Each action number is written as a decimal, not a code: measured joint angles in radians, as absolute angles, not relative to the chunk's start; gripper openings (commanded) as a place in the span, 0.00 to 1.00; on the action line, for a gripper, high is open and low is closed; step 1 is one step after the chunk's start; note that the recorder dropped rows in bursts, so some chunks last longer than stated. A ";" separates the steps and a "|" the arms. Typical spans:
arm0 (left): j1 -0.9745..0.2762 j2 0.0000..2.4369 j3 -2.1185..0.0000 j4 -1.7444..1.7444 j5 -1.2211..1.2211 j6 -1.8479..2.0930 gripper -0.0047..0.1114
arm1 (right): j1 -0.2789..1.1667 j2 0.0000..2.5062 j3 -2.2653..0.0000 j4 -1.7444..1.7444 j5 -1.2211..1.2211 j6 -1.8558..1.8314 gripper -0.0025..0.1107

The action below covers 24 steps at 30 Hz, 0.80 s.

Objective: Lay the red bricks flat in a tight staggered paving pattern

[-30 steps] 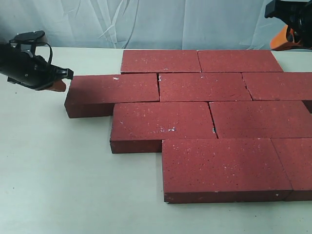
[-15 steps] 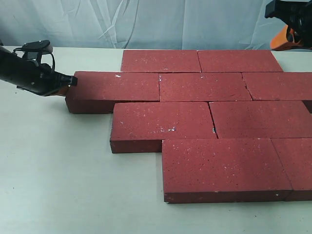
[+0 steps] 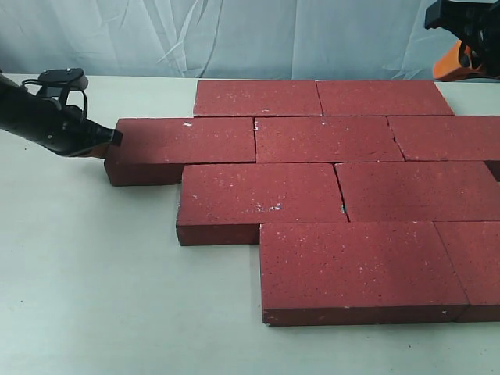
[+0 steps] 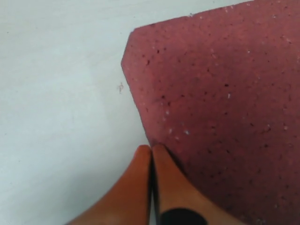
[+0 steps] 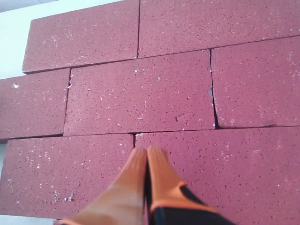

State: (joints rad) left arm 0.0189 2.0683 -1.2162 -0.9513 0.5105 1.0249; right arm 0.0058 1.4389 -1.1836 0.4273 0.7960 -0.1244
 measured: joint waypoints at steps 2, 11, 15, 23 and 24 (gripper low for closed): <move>0.019 2.068 -1.216 -0.936 0.512 1.025 0.04 | 0.006 1.439 -1.184 0.429 0.796 -0.124 0.02; 0.019 2.068 -1.216 -0.890 0.510 1.025 0.04 | 0.006 1.439 -1.184 0.429 0.796 -0.124 0.02; 0.019 2.068 -1.216 -0.881 0.509 1.025 0.04 | 0.006 1.439 -1.184 0.429 0.796 -0.124 0.02; 0.019 2.068 -1.216 -0.837 0.489 0.970 0.04 | 0.006 1.439 -1.184 0.429 0.796 -0.124 0.02; 0.019 2.068 -1.216 -0.828 0.481 0.952 0.04 | 0.006 1.439 -1.184 0.429 0.796 -0.124 0.02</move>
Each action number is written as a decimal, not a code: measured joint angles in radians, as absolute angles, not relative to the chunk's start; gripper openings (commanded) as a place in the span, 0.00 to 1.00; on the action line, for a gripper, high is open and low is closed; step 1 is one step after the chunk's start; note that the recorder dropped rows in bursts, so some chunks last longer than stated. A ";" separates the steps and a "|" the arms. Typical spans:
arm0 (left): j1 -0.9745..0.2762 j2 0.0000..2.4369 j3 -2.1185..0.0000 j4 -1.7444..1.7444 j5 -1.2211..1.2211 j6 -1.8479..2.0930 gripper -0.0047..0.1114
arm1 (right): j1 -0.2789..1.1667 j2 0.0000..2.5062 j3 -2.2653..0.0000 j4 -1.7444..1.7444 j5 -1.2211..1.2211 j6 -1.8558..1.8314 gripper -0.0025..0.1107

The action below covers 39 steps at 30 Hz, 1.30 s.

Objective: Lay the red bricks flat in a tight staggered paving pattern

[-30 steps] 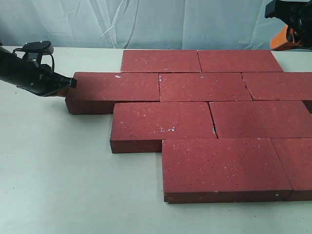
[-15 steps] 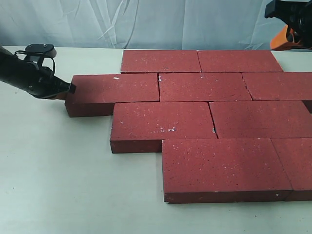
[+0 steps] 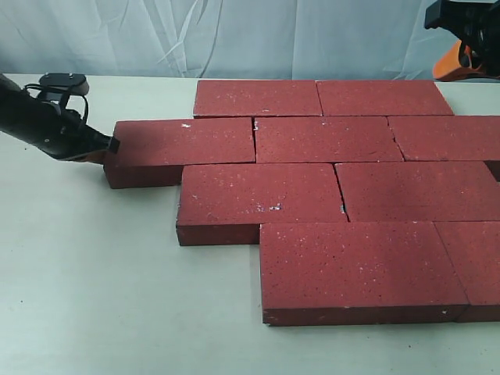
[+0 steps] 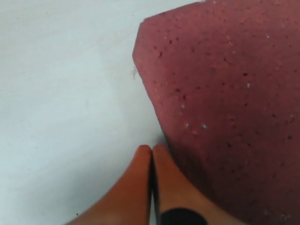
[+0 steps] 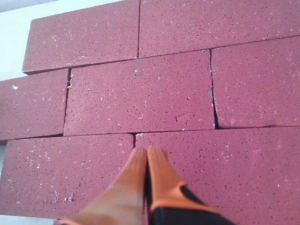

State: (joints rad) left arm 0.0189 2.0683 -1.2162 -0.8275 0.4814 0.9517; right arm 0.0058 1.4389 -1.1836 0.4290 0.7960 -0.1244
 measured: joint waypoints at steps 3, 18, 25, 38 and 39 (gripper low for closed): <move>0.025 2.068 -1.216 -0.829 0.471 0.927 0.04 | 0.006 1.439 -1.184 0.429 0.796 -0.124 0.02; 0.034 2.070 -1.216 -1.144 0.405 1.033 0.04 | 0.006 1.439 -1.184 0.429 0.796 -0.124 0.02; 0.034 2.070 -1.216 -1.181 0.425 1.083 0.04 | 0.006 1.439 -1.184 0.429 0.796 -0.124 0.02; 0.034 2.070 -1.216 -1.315 0.445 1.159 0.04 | 0.006 1.439 -1.184 0.429 0.796 -0.124 0.02; 0.034 2.070 -1.216 -1.320 0.448 1.160 0.04 | 0.006 1.439 -1.184 0.429 0.796 -0.124 0.02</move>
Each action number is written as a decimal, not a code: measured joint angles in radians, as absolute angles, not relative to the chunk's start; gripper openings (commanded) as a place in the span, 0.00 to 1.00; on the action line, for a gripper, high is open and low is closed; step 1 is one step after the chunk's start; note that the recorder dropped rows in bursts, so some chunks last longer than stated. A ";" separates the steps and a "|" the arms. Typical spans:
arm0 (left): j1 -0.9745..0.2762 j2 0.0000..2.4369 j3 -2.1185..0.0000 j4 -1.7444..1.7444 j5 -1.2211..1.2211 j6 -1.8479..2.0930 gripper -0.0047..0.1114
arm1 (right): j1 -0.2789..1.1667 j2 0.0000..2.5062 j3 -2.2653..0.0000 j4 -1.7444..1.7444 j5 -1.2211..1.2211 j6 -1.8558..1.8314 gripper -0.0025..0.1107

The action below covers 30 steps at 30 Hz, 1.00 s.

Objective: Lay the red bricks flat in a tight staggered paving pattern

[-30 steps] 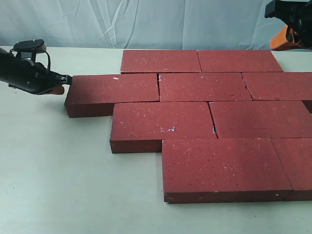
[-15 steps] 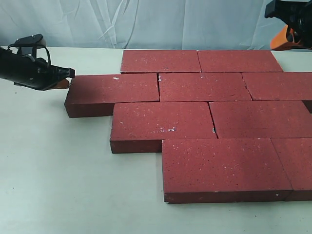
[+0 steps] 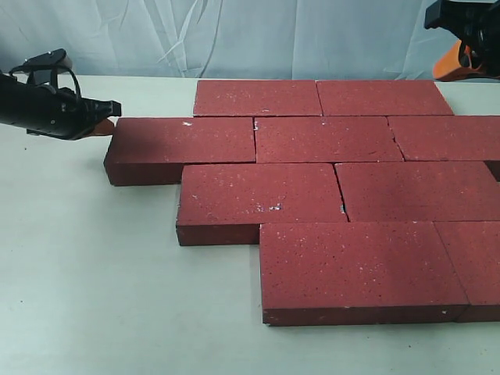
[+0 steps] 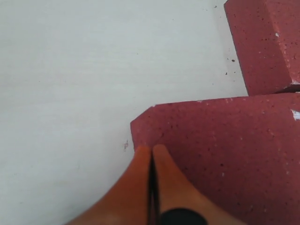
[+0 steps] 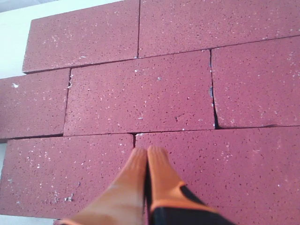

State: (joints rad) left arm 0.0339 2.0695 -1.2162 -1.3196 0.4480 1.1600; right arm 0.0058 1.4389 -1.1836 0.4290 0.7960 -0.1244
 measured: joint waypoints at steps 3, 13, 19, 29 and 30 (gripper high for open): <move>0.035 2.070 -1.216 -1.334 0.454 1.163 0.04 | 0.006 1.439 -1.184 0.429 0.796 -0.124 0.02; 0.038 2.070 -1.216 -1.337 0.401 1.167 0.04 | 0.006 1.439 -1.184 0.429 0.796 -0.124 0.02; 0.038 2.070 -1.216 -1.339 0.343 1.167 0.04 | 0.006 1.439 -1.184 0.429 0.796 -0.124 0.02; 0.038 2.056 -1.216 -1.299 0.368 1.162 0.04 | 0.006 1.439 -1.184 0.429 0.796 -0.124 0.02; 0.038 2.048 -1.216 -1.289 0.379 1.150 0.04 | 0.006 1.439 -1.184 0.429 0.796 -0.124 0.02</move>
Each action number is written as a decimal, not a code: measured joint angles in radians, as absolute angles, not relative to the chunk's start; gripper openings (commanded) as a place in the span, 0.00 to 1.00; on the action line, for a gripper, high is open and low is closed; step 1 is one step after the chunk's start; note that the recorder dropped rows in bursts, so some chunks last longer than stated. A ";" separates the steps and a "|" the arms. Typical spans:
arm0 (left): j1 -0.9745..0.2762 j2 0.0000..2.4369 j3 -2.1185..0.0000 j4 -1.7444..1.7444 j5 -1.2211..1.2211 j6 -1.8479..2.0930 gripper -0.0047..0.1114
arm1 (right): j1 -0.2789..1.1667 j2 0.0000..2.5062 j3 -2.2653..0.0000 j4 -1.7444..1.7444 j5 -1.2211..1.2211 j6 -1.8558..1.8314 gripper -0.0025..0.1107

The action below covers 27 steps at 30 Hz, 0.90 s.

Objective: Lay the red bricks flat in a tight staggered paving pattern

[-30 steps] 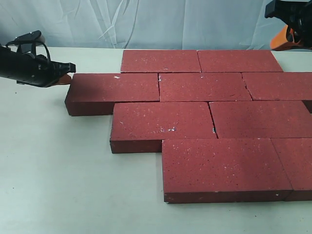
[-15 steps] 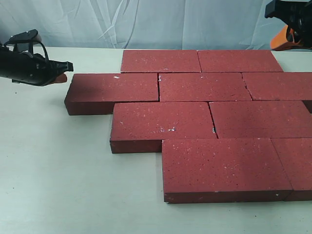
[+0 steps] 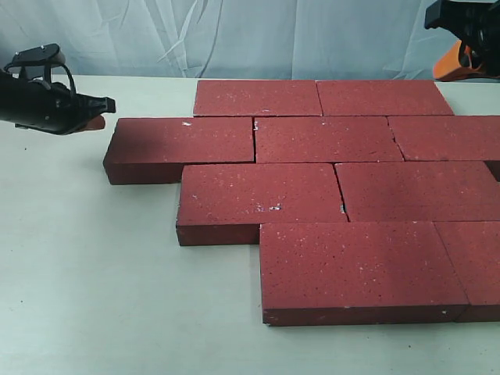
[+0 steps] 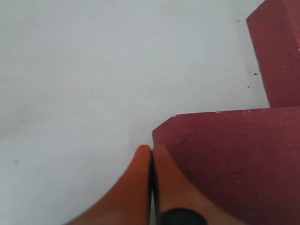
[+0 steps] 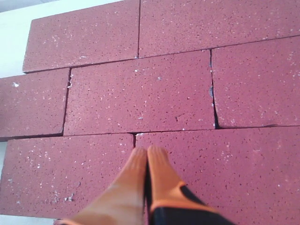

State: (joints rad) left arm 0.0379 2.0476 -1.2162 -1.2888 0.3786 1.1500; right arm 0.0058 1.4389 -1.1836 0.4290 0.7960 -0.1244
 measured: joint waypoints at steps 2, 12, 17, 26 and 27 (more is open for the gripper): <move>0.038 2.030 -1.216 -1.258 0.397 1.104 0.04 | 0.006 1.439 -1.184 0.429 0.796 -0.124 0.02; 0.038 1.938 -1.216 -0.906 0.528 0.767 0.04 | 0.006 1.439 -1.184 0.429 0.796 -0.124 0.02; 0.038 1.883 -1.216 -0.740 0.594 0.591 0.04 | 0.006 1.439 -1.184 0.429 0.796 -0.124 0.02; 0.038 1.750 -1.216 -0.575 0.698 0.435 0.04 | 0.006 1.439 -1.184 0.414 0.829 -0.124 0.02; 0.038 1.733 -1.214 -0.562 0.703 0.424 0.04 | 0.006 1.439 -1.184 0.404 0.835 -0.124 0.02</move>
